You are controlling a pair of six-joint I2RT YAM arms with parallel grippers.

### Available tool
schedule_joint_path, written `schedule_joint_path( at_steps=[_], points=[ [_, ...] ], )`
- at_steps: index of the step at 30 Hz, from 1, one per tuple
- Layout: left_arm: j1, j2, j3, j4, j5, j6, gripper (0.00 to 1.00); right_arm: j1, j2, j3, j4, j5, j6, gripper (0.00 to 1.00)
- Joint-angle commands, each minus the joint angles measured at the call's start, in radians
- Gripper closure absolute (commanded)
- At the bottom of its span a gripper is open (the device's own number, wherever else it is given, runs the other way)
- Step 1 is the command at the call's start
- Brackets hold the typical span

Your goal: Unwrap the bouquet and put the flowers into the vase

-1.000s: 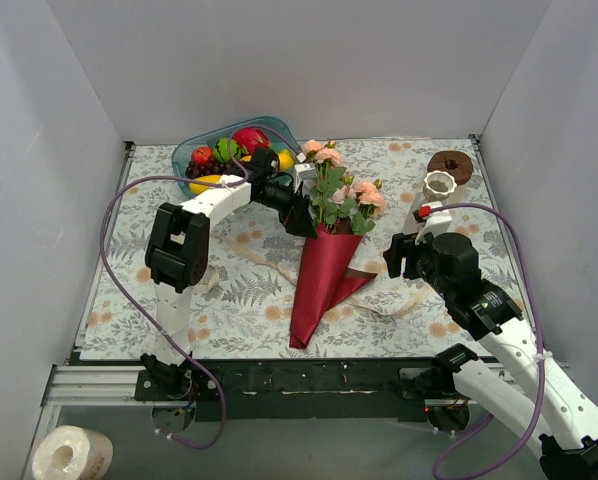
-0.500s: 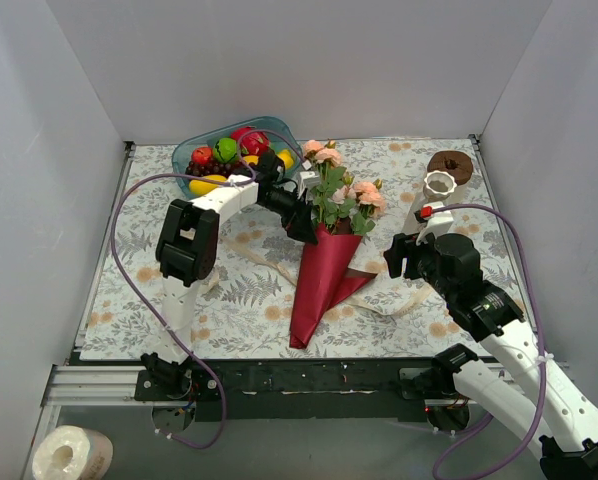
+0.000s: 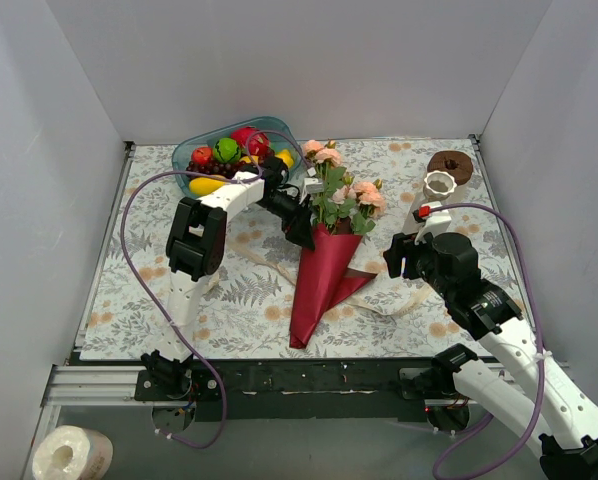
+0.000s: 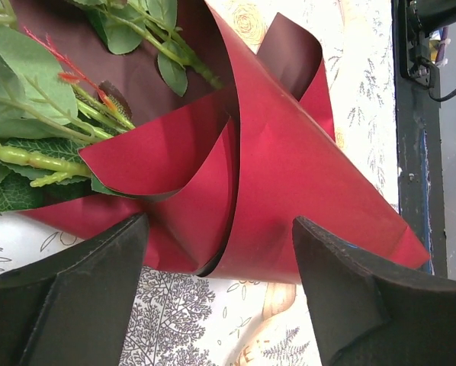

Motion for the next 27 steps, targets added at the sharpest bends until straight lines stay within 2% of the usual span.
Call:
schedule_joint_path(
  at_steps=[1,2,4,5,13,18,24,27],
  points=[
    [-0.005,-0.027,0.03,-0.014,0.037,0.033,0.28,0.0,-0.008,0.007,0.049,-0.016,0.012,0.3],
    [-0.007,-0.022,0.036,-0.017,0.041,0.033,0.35,-0.002,-0.008,0.008,0.05,-0.018,0.014,0.31],
    [-0.008,-0.013,0.063,-0.043,0.046,0.045,0.41,-0.002,-0.005,0.011,0.05,-0.021,0.015,0.31],
    [-0.008,-0.007,0.077,-0.055,0.047,0.057,0.49,-0.002,-0.004,0.014,0.05,-0.021,0.015,0.32],
    [-0.011,0.021,0.175,-0.129,0.06,0.079,0.63,0.0,0.001,0.028,0.047,-0.03,0.02,0.34],
    [-0.011,0.015,0.191,-0.153,0.089,0.082,0.63,0.0,0.001,0.037,0.04,-0.029,0.02,0.36],
    [-0.013,0.027,0.188,-0.207,0.06,0.135,0.52,-0.002,-0.008,0.04,0.029,-0.036,0.014,0.36],
    [-0.011,0.033,0.198,-0.244,0.052,0.164,0.5,0.0,-0.008,0.042,0.026,-0.032,0.009,0.36]
  ],
)
